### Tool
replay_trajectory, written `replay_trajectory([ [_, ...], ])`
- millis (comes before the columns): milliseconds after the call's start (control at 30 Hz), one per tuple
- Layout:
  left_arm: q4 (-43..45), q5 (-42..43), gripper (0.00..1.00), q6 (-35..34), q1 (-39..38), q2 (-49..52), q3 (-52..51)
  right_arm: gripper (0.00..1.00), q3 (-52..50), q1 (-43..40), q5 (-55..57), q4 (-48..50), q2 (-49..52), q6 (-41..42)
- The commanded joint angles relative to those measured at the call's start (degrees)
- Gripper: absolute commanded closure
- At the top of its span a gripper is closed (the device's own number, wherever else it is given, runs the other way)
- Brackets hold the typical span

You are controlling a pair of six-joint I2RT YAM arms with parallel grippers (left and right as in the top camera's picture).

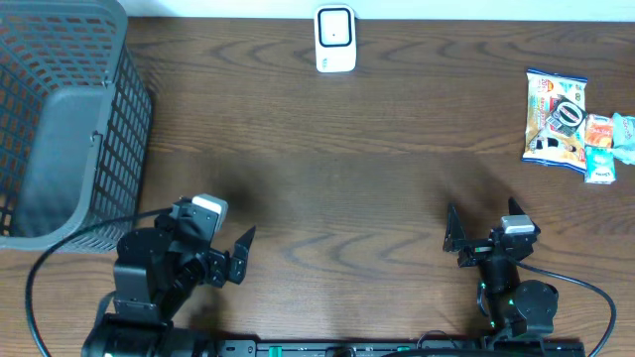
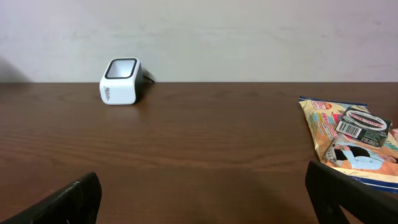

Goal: Scan the item barcode

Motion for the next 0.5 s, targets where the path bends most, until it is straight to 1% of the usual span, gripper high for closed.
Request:
replay_trajectory([
  [0, 0.2, 0.7, 0.02, -1.6, 0.0, -3.9, -1.5, 0.01, 0.0, 0.4, 0.6, -0.3, -0.3, 0.2],
  [100, 0.9, 0.7, 0.02, -1.3, 0.0, -6.8, -2.8, 0.01, 0.0, 0.4, 0.6, -0.3, -0.3, 0.2],
  [167, 3.7, 0.7, 0.02, -1.3, 0.0, -8.5, -4.5, 0.01, 0.0, 0.4, 0.6, -0.3, -0.3, 0.2],
  [300, 10.0, 0.7, 0.02, -1.4, 0.0, -11.0, -8.4, 0.01, 0.0, 0.4, 0.6, -0.3, -0.3, 0.2],
  [467, 20.0, 0.6, 0.02, -1.4, 0.0, -16.0, -14.9, 0.01, 0.0, 0.4, 0.6, -0.3, -0.3, 0.2],
])
